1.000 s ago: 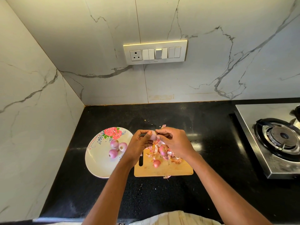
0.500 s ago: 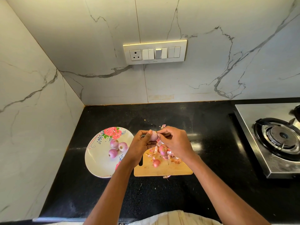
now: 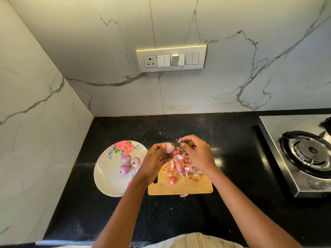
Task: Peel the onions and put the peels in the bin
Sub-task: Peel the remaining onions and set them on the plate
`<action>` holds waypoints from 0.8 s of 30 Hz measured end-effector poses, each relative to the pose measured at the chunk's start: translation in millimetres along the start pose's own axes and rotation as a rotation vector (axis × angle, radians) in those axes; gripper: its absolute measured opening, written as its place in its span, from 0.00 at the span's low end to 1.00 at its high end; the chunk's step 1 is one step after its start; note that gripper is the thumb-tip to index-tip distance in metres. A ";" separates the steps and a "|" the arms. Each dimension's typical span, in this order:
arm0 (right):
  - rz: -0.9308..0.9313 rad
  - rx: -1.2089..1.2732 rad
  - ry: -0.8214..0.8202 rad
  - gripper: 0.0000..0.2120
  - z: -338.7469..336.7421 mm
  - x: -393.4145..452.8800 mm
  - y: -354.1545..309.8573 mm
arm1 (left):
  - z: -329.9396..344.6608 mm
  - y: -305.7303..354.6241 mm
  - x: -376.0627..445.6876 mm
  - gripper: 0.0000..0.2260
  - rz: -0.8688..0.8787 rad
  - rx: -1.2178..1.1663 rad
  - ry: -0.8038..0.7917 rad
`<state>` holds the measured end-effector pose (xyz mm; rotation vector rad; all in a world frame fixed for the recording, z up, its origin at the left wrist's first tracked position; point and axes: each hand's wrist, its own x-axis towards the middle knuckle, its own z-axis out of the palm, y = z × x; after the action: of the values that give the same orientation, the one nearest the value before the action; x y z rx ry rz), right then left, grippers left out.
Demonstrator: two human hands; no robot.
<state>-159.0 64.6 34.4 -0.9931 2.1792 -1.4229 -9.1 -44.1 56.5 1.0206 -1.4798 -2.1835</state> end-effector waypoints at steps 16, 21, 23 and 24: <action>-0.200 -0.022 -0.132 0.11 -2.3 -1.7 -22.7 | -0.2 7.6 -1.8 0.10 -0.006 0.026 -0.054; -0.257 -0.067 -0.097 0.11 -1.2 -5.7 -19.8 | 1.2 9.5 -1.8 0.10 0.005 0.113 -0.042; -0.277 -0.075 -0.068 0.10 1.7 -7.8 -20.3 | 1.7 9.3 -1.5 0.10 0.023 0.162 -0.031; -0.285 -0.078 -0.048 0.09 3.1 -9.2 -20.3 | 2.7 9.2 -1.4 0.09 0.033 0.180 -0.029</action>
<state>-143.4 64.2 50.6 -1.3976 2.1384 -1.4237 -11.2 -45.3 65.8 1.0163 -1.7198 -2.0800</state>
